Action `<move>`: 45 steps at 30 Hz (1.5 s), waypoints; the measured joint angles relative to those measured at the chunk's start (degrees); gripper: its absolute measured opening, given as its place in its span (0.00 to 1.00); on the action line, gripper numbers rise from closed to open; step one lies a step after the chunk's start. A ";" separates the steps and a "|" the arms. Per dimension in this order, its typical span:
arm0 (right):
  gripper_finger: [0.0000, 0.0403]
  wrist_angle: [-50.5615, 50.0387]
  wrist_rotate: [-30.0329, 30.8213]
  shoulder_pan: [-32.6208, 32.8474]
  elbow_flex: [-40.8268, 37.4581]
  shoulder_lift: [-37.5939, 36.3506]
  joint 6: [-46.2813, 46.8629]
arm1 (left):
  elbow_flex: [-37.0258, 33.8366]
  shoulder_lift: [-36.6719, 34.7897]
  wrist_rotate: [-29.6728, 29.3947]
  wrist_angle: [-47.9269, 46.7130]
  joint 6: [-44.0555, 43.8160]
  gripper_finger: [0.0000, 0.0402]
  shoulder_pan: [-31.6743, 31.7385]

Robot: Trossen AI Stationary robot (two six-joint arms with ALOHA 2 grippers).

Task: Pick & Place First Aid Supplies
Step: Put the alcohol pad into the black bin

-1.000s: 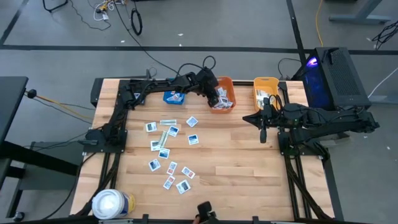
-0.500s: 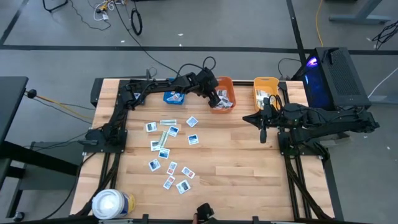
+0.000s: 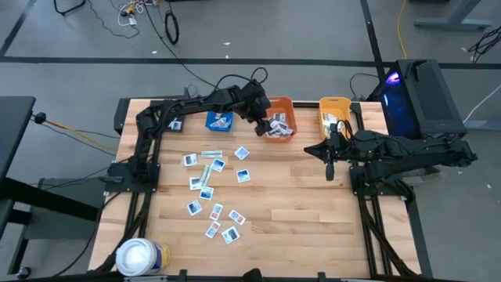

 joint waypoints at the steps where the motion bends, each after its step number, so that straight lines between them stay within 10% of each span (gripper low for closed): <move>1: 0.01 -0.01 -0.02 -0.01 0.01 0.35 0.02 | -0.02 -0.86 0.54 -0.99 0.39 0.91 -0.30; 18: 0.01 6.34 -3.07 -0.02 0.01 9.77 -0.51 | -4.28 -19.43 -2.81 -7.67 6.31 0.88 -9.67; 45: 0.04 33.52 -2.93 -0.02 0.02 31.62 1.50 | -52.14 -59.44 -27.44 15.41 -15.89 0.43 -28.62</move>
